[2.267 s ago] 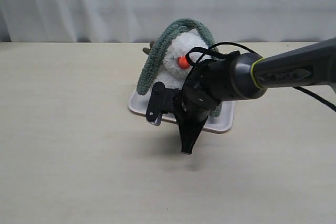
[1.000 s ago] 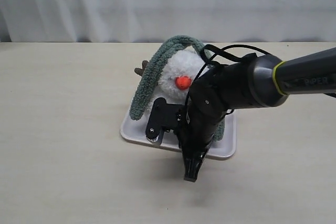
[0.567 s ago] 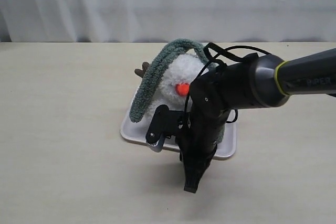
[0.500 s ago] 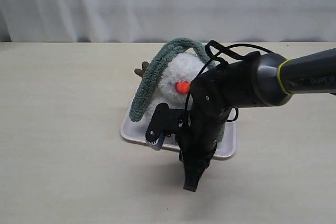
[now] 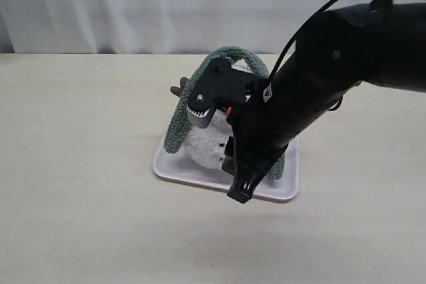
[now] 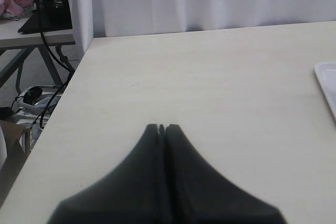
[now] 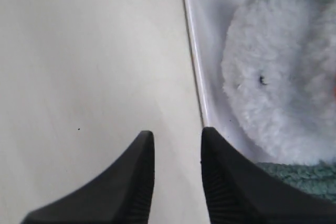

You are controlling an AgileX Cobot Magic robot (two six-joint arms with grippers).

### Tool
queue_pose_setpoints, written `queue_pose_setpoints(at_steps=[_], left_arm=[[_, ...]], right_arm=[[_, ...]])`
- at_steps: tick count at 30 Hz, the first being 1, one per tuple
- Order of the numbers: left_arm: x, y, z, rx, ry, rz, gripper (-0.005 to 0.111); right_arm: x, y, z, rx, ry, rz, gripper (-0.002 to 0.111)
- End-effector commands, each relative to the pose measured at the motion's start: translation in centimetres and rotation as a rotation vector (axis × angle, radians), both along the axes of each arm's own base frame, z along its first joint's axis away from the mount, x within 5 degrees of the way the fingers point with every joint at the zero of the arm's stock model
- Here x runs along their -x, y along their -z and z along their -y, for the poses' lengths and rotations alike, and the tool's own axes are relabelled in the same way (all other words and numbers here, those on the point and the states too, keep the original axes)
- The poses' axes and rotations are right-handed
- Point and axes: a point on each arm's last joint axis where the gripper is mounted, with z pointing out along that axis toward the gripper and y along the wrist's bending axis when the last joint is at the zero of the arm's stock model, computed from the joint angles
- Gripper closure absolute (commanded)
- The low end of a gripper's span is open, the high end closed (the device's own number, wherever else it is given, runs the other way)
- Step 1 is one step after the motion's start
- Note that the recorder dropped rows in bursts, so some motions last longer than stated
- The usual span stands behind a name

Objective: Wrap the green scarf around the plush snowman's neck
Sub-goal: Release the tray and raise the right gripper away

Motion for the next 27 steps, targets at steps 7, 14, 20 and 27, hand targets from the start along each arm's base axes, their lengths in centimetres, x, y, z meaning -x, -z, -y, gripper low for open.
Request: queue_pose_setpoints(at_steps=[7,14,20,27], left_arm=[[0.0,0.0,0.0,0.005,-0.001,0.01,0.107],[0.0,0.0,0.0,0.005,-0.001,0.01,0.107],[0.0,0.0,0.0,0.005,-0.001,0.01,0.107],[0.0,0.0,0.0,0.005,-0.001,0.01,0.107]], right_arm=[[1.2,-7.7,2.5,-0.159,0.313,0.173,0.078],[0.1,-8.8,7.8,-0.075,0.616,0.194,0.063],[-1.1,-8.4,11.1,-0.032,0.709,0.19,0.058],[-3.7,-8.4,11.3,-0.217,0.719,0.152,0.065]])
